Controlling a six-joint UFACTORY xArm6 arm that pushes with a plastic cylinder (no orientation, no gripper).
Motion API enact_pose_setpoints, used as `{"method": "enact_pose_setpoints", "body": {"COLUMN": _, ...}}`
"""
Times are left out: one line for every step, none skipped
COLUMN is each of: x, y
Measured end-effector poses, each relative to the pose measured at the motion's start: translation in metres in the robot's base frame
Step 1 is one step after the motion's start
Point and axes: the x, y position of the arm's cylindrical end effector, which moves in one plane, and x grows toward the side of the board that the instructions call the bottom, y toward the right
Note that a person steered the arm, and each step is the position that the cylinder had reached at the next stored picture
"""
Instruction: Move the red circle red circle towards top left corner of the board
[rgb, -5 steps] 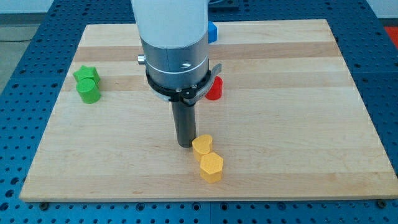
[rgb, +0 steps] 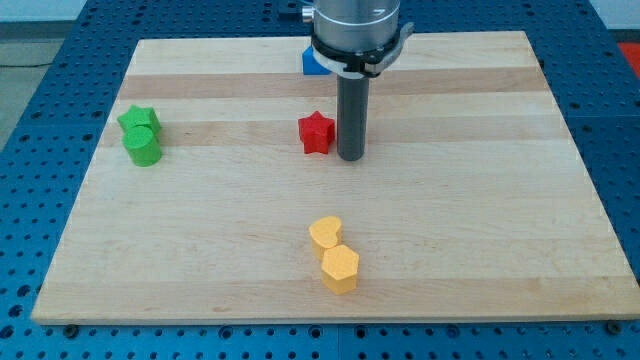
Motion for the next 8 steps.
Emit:
{"method": "enact_pose_setpoints", "body": {"x": -0.009, "y": 0.021}}
{"method": "enact_pose_setpoints", "body": {"x": -0.030, "y": 0.027}}
{"method": "enact_pose_setpoints", "body": {"x": -0.047, "y": 0.036}}
{"method": "enact_pose_setpoints", "body": {"x": -0.060, "y": 0.023}}
{"method": "enact_pose_setpoints", "body": {"x": -0.060, "y": -0.011}}
{"method": "enact_pose_setpoints", "body": {"x": -0.059, "y": -0.027}}
{"method": "enact_pose_setpoints", "body": {"x": -0.058, "y": -0.047}}
{"method": "enact_pose_setpoints", "body": {"x": -0.058, "y": -0.079}}
